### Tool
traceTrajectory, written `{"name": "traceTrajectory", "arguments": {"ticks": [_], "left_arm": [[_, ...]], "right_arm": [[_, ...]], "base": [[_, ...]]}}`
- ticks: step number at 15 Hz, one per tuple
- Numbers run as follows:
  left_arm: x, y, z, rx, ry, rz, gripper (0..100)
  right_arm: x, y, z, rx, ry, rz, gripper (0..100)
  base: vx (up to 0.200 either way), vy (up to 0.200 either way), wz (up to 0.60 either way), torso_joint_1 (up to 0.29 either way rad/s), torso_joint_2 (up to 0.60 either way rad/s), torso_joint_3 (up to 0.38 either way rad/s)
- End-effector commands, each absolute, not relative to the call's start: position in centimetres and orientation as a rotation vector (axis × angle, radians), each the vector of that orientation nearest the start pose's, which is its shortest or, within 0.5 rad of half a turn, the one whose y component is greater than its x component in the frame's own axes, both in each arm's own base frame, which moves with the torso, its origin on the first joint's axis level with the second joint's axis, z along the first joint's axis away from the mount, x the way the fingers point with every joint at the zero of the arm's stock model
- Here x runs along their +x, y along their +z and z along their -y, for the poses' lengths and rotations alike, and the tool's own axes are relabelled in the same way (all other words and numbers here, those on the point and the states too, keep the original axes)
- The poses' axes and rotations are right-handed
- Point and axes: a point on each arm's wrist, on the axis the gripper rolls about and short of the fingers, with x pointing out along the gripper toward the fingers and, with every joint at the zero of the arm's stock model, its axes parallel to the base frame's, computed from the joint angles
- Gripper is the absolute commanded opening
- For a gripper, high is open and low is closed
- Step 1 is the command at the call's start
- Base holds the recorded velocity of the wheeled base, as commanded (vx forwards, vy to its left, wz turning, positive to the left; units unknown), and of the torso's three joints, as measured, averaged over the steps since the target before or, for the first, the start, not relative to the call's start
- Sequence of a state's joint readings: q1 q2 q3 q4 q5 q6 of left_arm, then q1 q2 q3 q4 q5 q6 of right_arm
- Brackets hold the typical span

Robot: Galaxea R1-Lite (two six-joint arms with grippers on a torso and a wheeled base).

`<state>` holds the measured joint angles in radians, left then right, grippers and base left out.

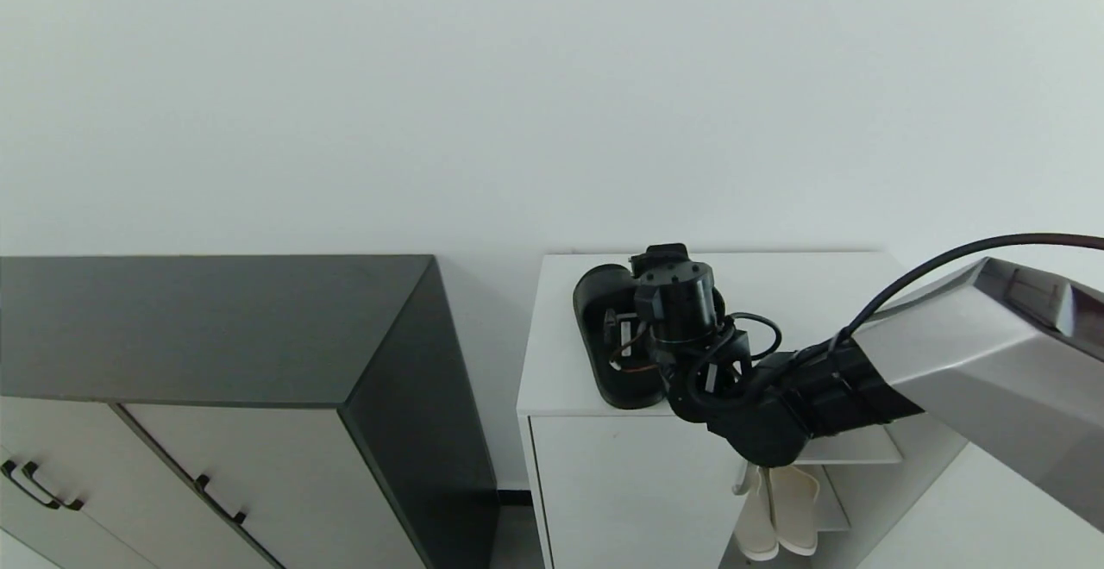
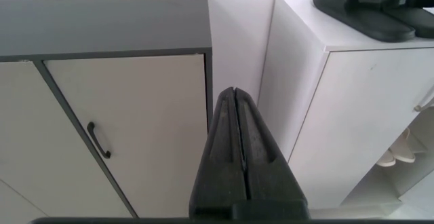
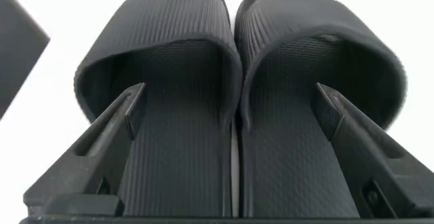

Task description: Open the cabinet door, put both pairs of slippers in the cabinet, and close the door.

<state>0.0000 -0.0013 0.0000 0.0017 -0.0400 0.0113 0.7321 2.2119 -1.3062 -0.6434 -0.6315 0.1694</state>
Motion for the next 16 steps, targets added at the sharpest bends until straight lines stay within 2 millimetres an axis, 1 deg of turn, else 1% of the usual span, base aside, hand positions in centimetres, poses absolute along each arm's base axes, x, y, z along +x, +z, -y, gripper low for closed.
{"name": "traceTrajectory", "arguments": {"ticks": [1,3,7,8,13,14,16], "left_arm": [[-2.3,7.5,0.1,0.011,-0.040,-0.001,0],[-2.3,7.5,0.1,0.011,-0.038,-0.001,0],[-2.3,7.5,0.1,0.011,-0.040,-0.001,0],[-2.3,7.5,0.1,0.009,-0.040,-0.001,0],[-2.3,7.5,0.1,0.009,-0.040,-0.001,0],[-2.3,7.5,0.1,0.009,-0.040,-0.001,0],[-2.3,7.5,0.1,0.008,-0.040,-0.001,0]], "right_arm": [[35.1,10.8,-28.9,-0.001,0.066,-0.217,100],[36.4,10.7,-28.4,0.019,0.043,-0.189,100],[37.2,10.9,-28.6,0.042,0.038,-0.168,100],[37.3,10.8,-28.5,0.041,0.036,-0.169,0],[37.0,11.1,-28.5,0.047,0.038,-0.156,0],[36.8,11.5,-28.3,0.048,0.035,-0.152,0],[34.9,13.6,-27.5,0.047,0.061,-0.143,0]], "base": [[0.000,0.000,0.00,0.000,0.00,0.000],[0.000,0.000,0.00,0.000,0.00,0.000],[0.000,0.000,0.00,0.000,0.00,0.000],[0.000,0.000,0.00,0.000,0.00,0.000],[0.000,0.000,0.00,0.000,0.00,0.000],[0.000,0.000,0.00,0.000,0.00,0.000],[0.000,0.000,0.00,0.000,0.00,0.000]]}}
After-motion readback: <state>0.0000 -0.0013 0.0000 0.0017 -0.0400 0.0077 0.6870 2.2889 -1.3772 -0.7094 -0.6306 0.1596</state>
